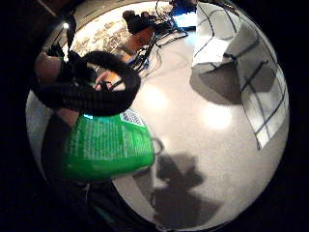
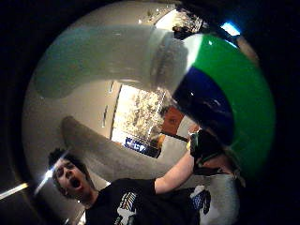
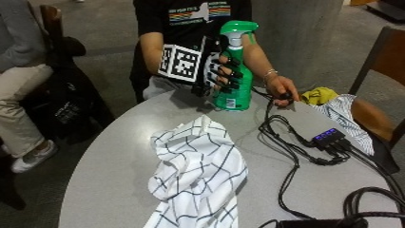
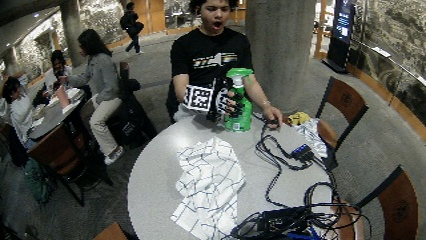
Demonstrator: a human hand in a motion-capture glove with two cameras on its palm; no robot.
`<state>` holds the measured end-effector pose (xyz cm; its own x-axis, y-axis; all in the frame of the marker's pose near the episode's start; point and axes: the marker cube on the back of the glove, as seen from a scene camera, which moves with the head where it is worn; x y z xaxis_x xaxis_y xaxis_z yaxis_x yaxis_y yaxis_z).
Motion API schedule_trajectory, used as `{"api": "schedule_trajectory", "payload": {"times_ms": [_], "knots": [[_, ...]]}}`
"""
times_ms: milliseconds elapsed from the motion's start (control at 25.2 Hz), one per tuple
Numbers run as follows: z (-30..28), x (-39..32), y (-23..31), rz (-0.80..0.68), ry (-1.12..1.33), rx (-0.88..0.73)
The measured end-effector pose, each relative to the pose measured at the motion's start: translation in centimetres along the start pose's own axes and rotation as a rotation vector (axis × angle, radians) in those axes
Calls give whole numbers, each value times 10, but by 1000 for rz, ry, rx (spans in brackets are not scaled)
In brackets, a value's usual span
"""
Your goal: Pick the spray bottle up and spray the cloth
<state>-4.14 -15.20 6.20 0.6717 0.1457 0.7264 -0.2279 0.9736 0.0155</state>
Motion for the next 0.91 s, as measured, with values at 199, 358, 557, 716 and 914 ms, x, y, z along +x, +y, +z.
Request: {"api": "schedule_trajectory", "payload": {"times_ms": [199, 358, 557, 716, 914], "knots": [[-28, 3, 22, 12, 44, 18], [-72, 12, 39, 27, 201, 112], [-124, 50, 65, 20, 479, 100], [-143, 98, 82, 21, 635, 58], [-148, 128, 90, 139, 688, 89]]}}
